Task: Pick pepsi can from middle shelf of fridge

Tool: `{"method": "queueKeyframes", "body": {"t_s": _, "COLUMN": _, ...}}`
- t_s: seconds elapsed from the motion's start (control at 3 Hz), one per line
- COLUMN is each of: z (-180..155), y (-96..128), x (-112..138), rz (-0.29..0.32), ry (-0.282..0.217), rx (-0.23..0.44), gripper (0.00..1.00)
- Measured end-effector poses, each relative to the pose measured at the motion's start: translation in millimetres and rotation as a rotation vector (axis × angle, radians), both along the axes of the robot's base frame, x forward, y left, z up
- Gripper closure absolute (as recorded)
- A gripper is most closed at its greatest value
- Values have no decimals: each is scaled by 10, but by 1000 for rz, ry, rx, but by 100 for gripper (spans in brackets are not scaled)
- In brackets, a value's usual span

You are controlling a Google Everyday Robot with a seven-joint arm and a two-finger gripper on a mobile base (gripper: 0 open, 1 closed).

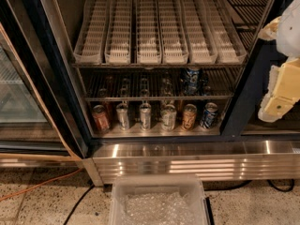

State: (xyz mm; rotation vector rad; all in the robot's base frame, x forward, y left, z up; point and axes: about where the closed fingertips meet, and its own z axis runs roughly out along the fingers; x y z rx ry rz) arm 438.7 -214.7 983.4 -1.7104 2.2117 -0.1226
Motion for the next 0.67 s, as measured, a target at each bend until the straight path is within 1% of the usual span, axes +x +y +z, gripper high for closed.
{"method": "queueKeyframes", "body": {"t_s": 0.33, "z": -1, "y": 0, "x": 0, "rz": 0, "ry": 0, "rx": 0, "gripper": 0}}
{"method": "queueKeyframes", "body": {"t_s": 0.67, "z": -249, "y": -64, "x": 10, "rz": -46, "ry": 25, "rx": 6, "gripper": 0}}
